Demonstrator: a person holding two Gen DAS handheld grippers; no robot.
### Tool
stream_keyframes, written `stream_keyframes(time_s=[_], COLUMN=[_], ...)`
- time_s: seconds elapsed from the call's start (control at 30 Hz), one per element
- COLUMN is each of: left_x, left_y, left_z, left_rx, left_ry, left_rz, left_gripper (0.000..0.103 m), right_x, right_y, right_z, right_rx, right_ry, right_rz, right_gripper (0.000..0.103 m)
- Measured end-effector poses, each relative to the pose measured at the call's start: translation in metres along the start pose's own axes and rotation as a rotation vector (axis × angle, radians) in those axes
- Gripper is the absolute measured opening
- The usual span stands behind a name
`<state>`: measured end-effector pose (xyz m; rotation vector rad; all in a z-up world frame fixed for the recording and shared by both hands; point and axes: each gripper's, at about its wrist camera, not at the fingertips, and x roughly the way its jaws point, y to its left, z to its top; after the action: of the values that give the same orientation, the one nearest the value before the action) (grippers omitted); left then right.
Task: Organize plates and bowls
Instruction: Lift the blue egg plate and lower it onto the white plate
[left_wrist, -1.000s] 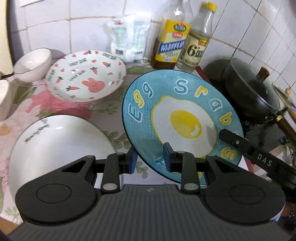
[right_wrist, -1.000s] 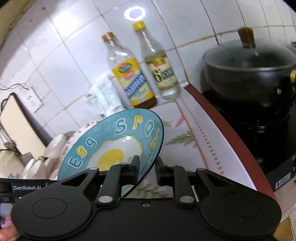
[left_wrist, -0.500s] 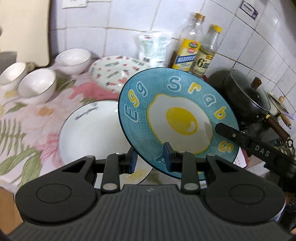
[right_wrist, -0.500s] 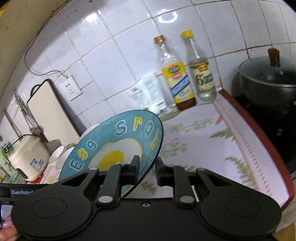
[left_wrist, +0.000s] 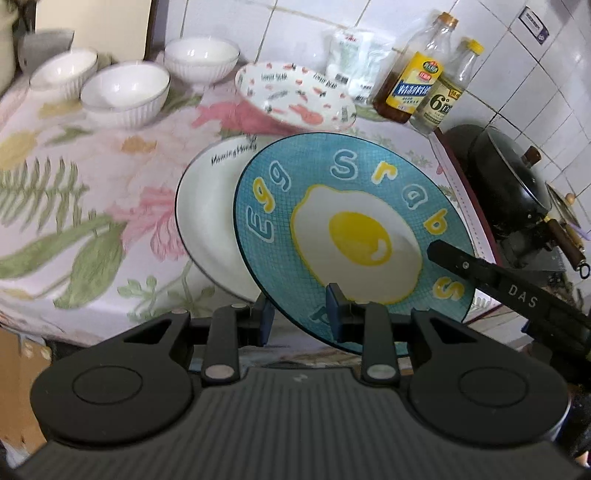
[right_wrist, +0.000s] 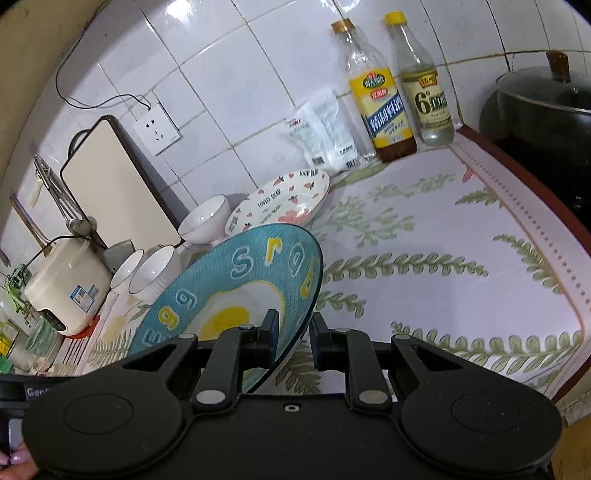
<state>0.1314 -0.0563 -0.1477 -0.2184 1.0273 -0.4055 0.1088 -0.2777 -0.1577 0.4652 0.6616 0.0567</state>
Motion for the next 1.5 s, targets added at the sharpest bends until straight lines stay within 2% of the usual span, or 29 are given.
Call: stream_keyframes(time_s=[0.17,0.73,1.03,1.3,1.5], left_x=[0.011,0.019,0.022,0.022,0.022], left_y=[0.017,0.033,0.035,0.029,0.028], left_z=[-0.005,0.000,0.010,0.019,0.021], left_rx=[-0.059,-0.071,-0.103,-0.065,-0.061], left_ry=[0.037,0.099,0.153,0.175,0.183], left_rz=[-0.017,0.015,0.023,0.047,0.041], left_gripper=[0.028,0.028,0.028,0.028,0.028], right_x=[0.010,0.040,0.050,0.058,0.062], right_y=[0.007,0.016,0.035,0.034,0.040], right_z=[-0.005,-0.011,-0.008,-0.006,-0.008], right_rx=[-0.024,-0.036,-0.129,-0.123,-0.165], right_ry=[0.037,0.133,0.167,0.185,0.170], right_rz=[-0.016,-0.062,-0.153,-0.150,-0.185], right_gripper=[0.022,0.022,0.022,0.024,0.026])
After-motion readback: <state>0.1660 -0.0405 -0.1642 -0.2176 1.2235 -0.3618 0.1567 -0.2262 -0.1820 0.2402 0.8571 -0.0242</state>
